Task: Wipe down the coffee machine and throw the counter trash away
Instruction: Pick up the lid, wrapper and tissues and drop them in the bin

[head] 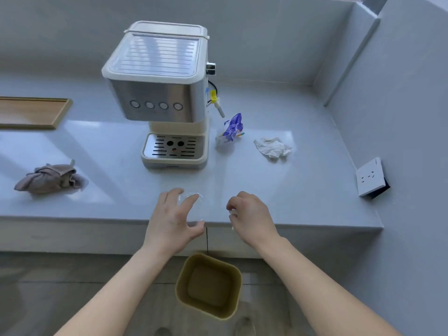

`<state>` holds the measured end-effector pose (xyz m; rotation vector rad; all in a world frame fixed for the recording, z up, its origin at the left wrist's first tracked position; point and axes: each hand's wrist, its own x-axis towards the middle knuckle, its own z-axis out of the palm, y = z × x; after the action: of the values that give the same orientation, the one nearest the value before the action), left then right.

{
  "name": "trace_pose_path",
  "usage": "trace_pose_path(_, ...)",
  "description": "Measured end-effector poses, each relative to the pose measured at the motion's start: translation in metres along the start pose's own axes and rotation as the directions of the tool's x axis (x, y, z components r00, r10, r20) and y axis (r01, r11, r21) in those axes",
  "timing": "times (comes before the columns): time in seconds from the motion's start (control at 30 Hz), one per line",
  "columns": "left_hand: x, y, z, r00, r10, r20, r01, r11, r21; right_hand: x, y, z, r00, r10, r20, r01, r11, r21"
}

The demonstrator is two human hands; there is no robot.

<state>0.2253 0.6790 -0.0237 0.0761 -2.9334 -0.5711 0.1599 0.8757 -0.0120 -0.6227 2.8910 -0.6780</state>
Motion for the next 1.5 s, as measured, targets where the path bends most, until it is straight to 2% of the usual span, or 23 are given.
trace_pose_path(0.2,-0.057,-0.016,0.002,0.998,-0.049,-0.030,0.047,0.997,-0.062,-0.023,-0.023,0.031,0.990,-0.119,0.074,0.115,0.992,0.051)
trace_pose_path(0.33,-0.095,-0.027,0.025,0.997,-0.072,0.006,0.073,0.995,-0.073,-0.041,-0.019,0.060,0.982,-0.126,0.141,0.117,0.991,0.068)
trace_pose_path(0.5,-0.121,-0.043,0.079,0.969,-0.175,0.177,0.187,0.981,-0.054,-0.059,0.008,0.109,0.964,-0.022,0.266,0.008,0.998,0.056)
trace_pose_path(0.63,-0.131,-0.054,0.131,0.922,-0.258,0.287,0.288,0.955,-0.065,-0.065,0.037,0.156,0.938,0.125,0.322,-0.155,0.985,0.071)
trace_pose_path(0.73,-0.137,-0.063,0.168,0.881,-0.281,0.381,0.334,0.939,-0.080,-0.070,0.058,0.190,0.903,0.227,0.366,-0.268,0.961,0.065)
trace_pose_path(0.87,-0.139,-0.076,0.212,0.805,-0.319,0.500,0.372,0.928,-0.007,-0.076,0.082,0.235,0.876,0.278,0.394,-0.323,0.945,0.050)
trace_pose_path(1.17,-0.141,-0.092,0.286,0.753,-0.331,0.568,0.388,0.921,0.021,-0.078,0.113,0.300,0.799,0.388,0.460,-0.470,0.880,0.074)
trace_pose_path(1.33,-0.144,-0.091,0.304,0.727,-0.325,0.605,0.366,0.929,0.060,-0.078,0.121,0.311,0.787,0.358,0.503,-0.435,0.899,0.042)
trace_pose_path(1.5,-0.150,-0.095,0.301,0.751,-0.306,0.586,0.302,0.947,0.107,-0.080,0.126,0.313,0.782,0.364,0.506,-0.425,0.905,0.005)
